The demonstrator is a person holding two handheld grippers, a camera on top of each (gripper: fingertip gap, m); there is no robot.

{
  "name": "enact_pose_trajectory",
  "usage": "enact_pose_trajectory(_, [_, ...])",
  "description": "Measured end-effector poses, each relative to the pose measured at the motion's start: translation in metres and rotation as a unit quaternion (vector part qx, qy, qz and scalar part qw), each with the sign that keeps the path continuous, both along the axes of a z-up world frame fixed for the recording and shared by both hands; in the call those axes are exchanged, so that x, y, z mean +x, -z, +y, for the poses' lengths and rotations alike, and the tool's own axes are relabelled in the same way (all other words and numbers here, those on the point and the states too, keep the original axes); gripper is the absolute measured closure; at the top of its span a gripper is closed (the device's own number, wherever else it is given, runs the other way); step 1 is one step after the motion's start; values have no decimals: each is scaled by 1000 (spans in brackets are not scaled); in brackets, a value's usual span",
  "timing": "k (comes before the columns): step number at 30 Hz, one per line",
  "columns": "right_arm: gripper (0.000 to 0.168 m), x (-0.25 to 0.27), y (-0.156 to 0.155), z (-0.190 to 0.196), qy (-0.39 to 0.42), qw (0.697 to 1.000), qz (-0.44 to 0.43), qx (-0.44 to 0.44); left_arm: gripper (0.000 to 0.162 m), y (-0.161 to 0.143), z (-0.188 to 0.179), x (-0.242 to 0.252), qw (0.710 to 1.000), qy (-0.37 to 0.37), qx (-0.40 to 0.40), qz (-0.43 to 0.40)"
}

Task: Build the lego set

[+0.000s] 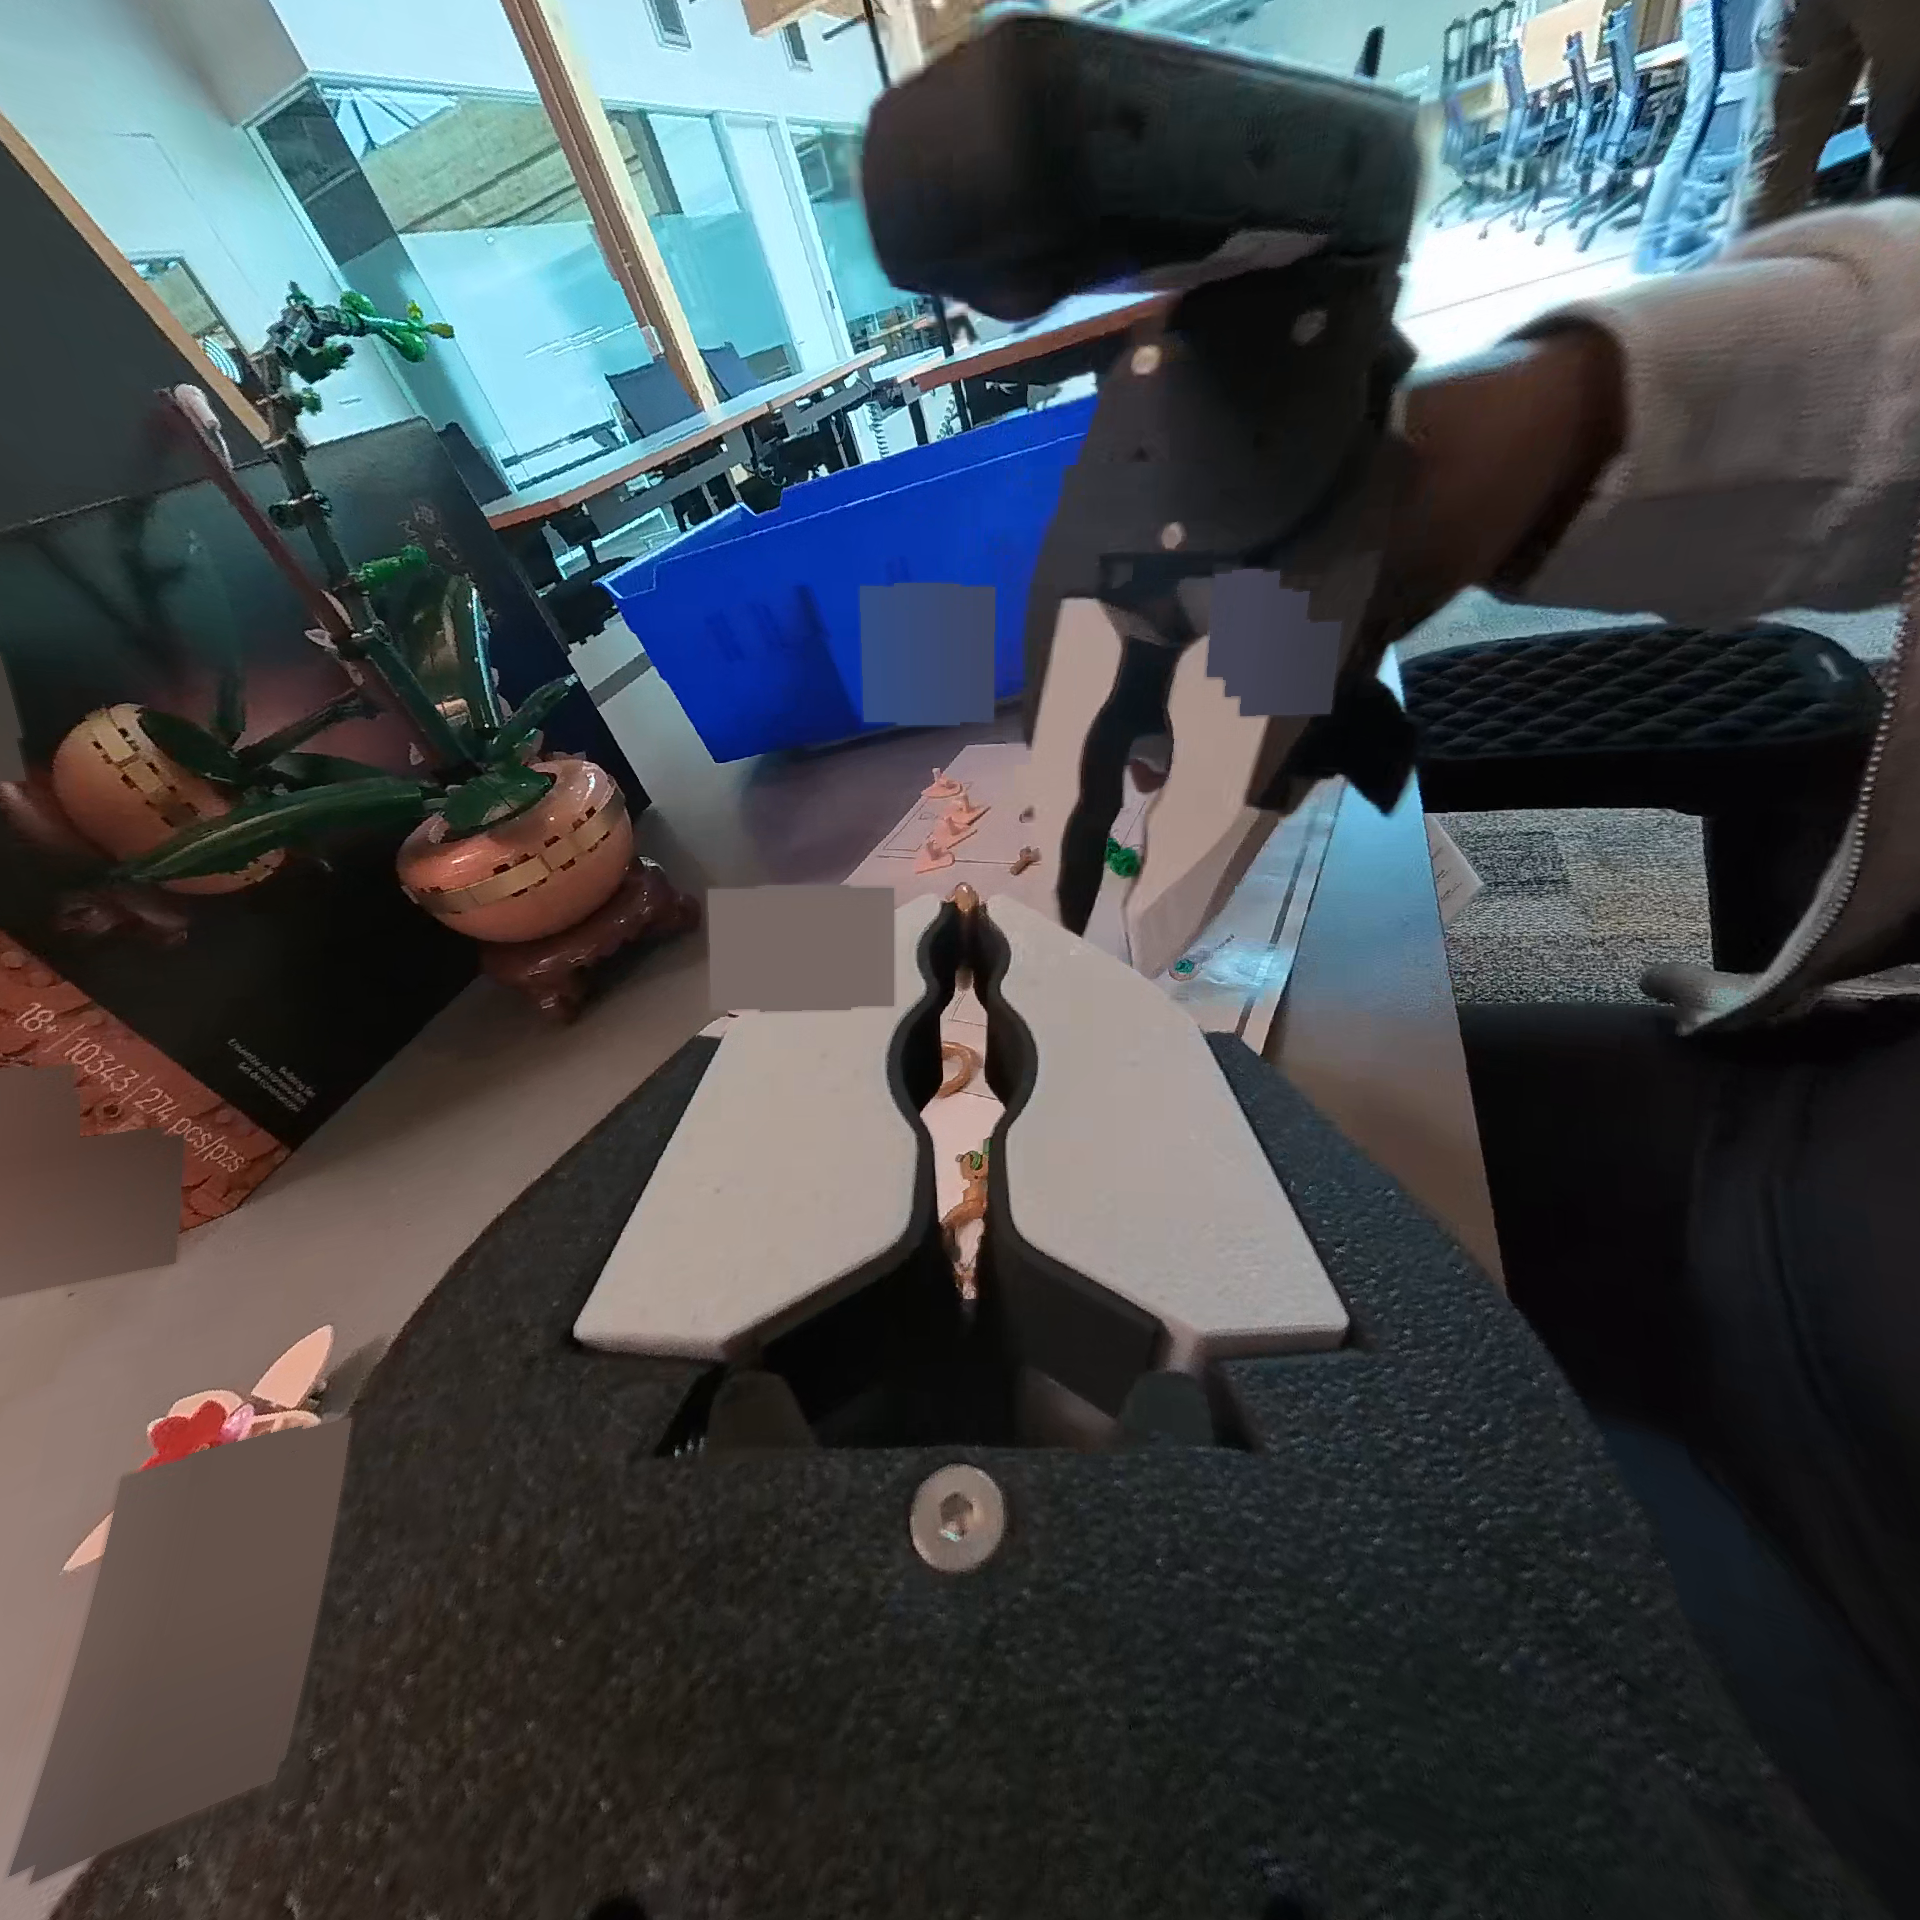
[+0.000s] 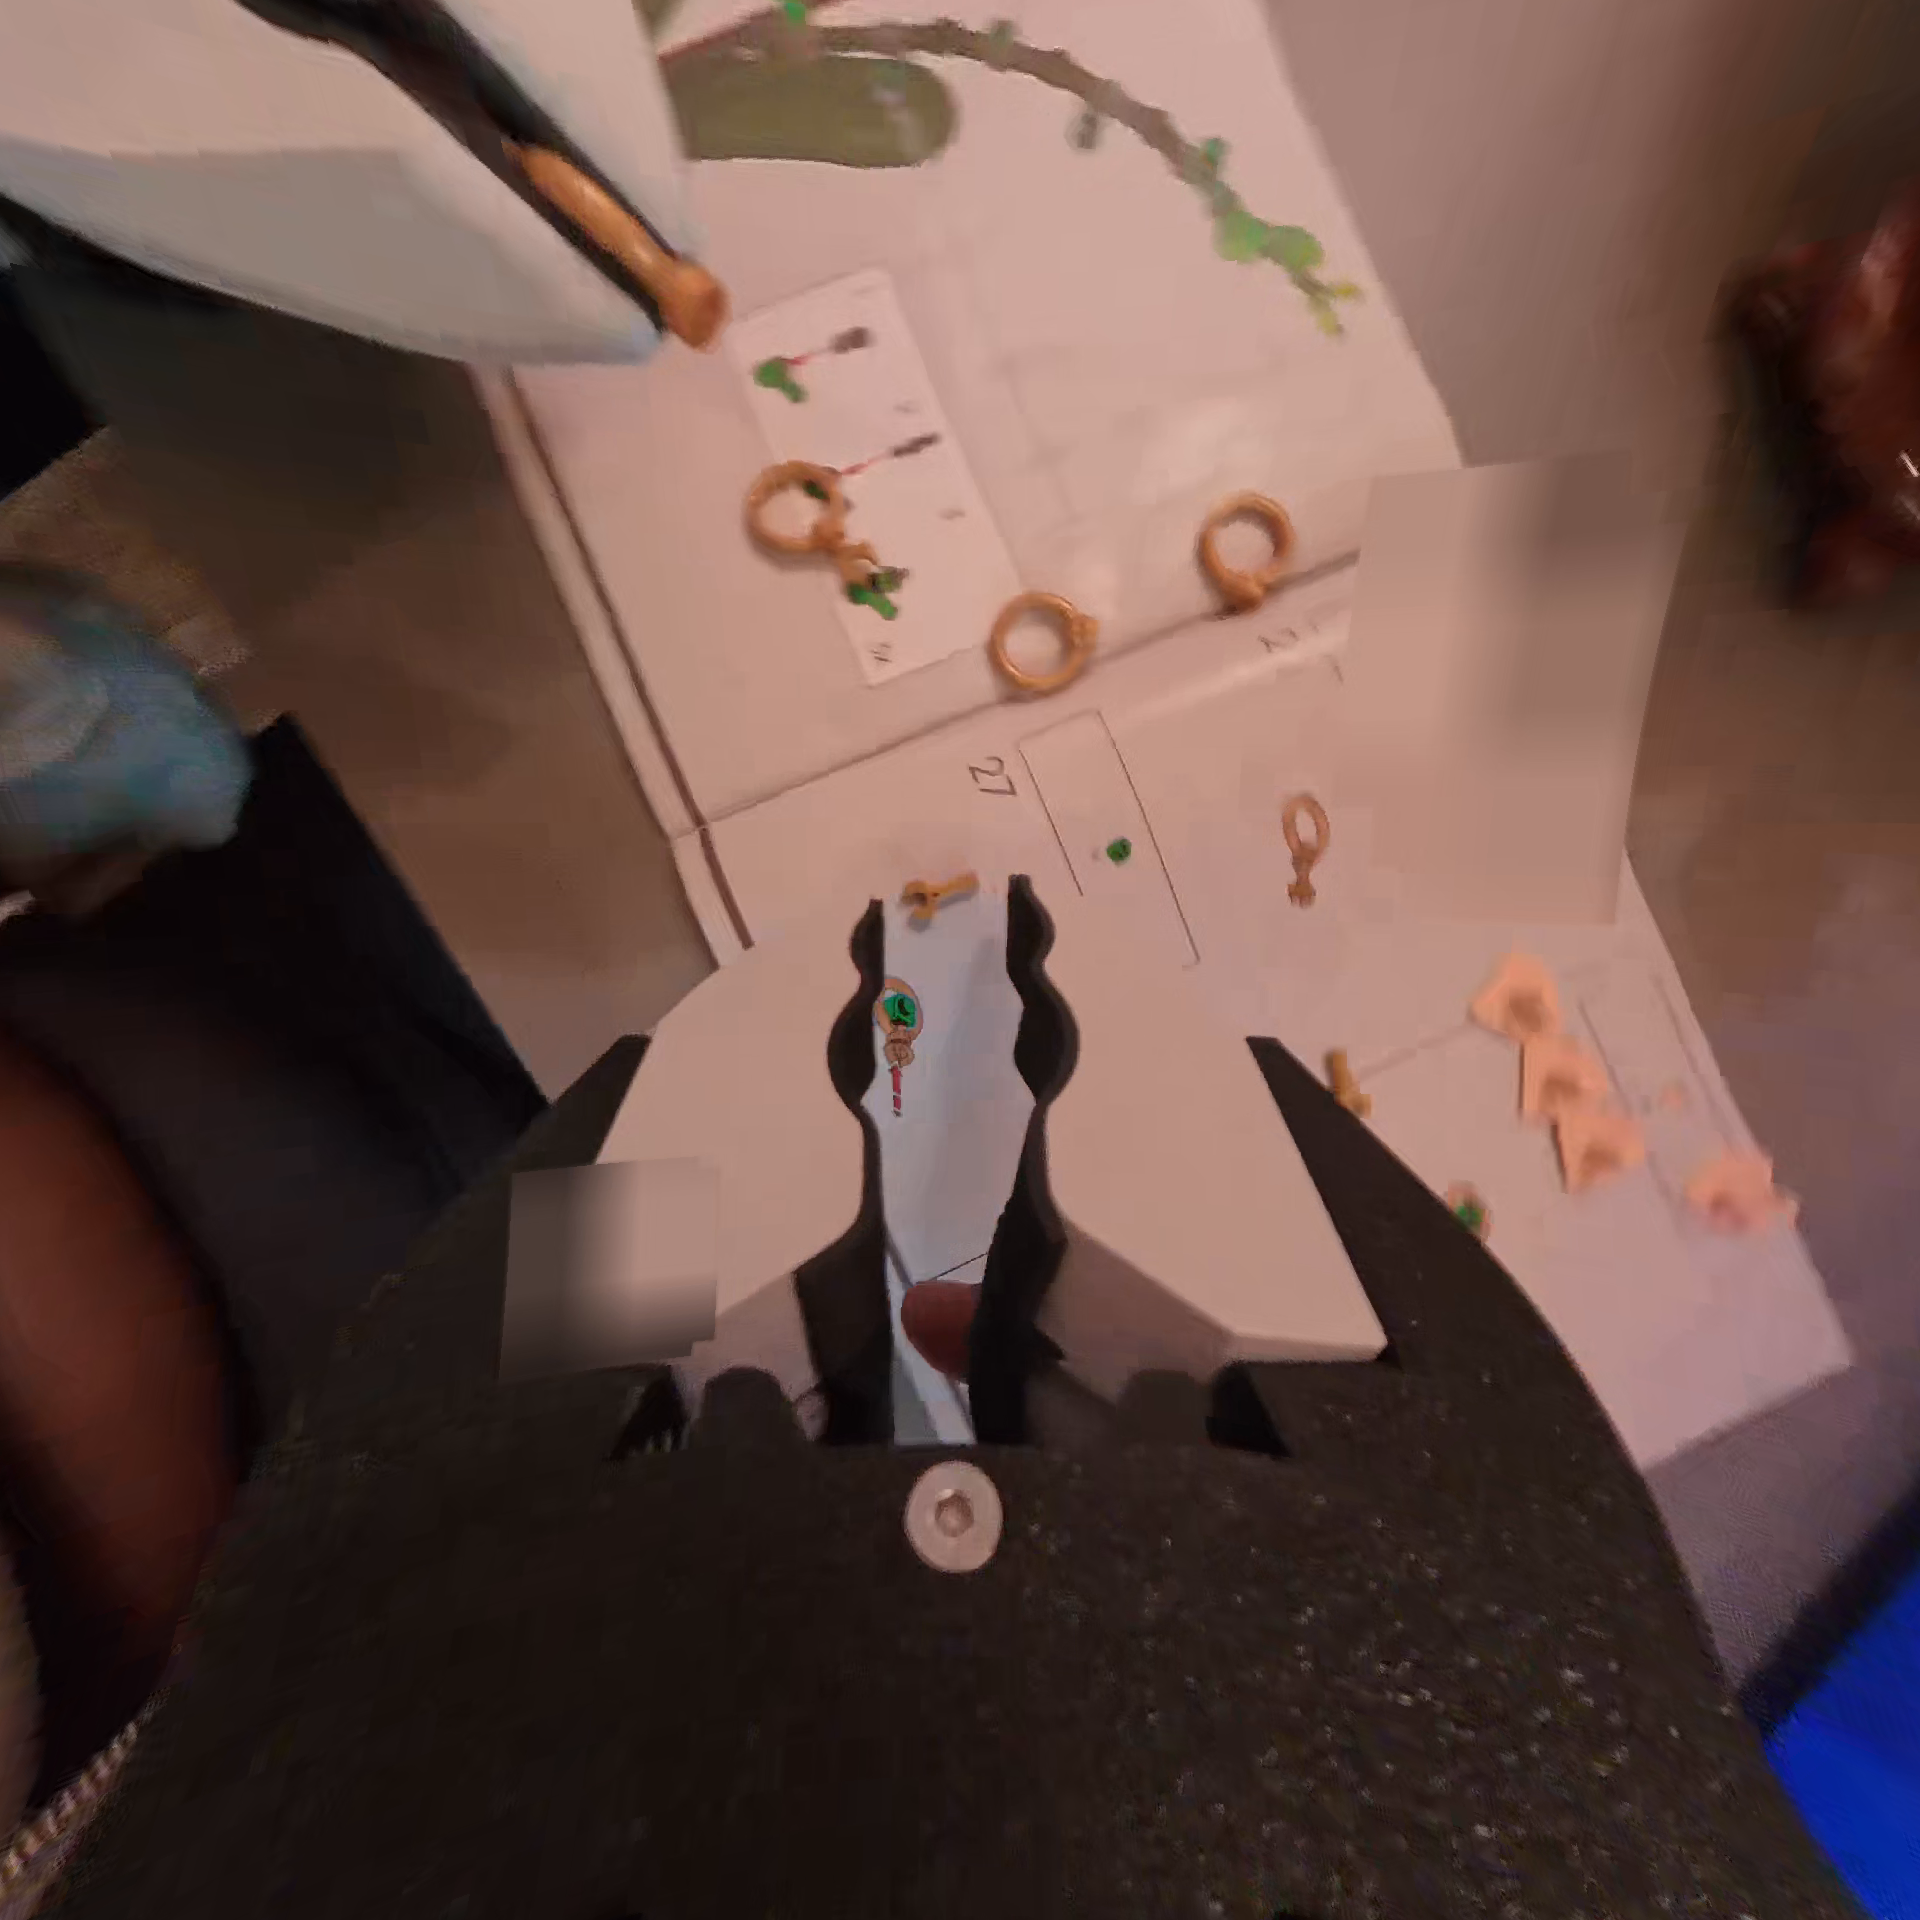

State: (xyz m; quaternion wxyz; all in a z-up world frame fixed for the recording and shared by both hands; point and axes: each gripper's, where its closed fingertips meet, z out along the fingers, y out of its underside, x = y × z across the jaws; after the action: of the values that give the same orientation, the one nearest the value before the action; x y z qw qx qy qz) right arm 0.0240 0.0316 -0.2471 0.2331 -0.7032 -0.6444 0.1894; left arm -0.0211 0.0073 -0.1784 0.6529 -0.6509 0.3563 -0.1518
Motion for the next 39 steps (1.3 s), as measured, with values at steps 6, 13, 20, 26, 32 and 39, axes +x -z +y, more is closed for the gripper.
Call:
enact_pose_trajectory(6, [138,8,-2,-2,205,969,128,-41,160,-4,1,-3,1000,-15,1,-19])
enact_pose_trajectory(13, [144,-4,1,-1,285,943,165,-52,160,-11,-1,-7,998,-6,5,-58])
enact_pose_trajectory(20, [162,1,11,1,291,947,133,-7,160,-17,-5,-9,996,18,8,-87])
enact_pose_trajectory(26, [162,-1,11,0,181,975,125,-20,160,-17,-6,-8,996,19,13,-85])
enact_pose_trajectory(32, [167,4,2,5,48,989,137,-41,160,-17,-1,-12,997,11,11,-73])
enact_pose_trajectory(39, [155,23,-2,10,-9,994,106,7,160,-10,5,-6,999,6,5,-43])
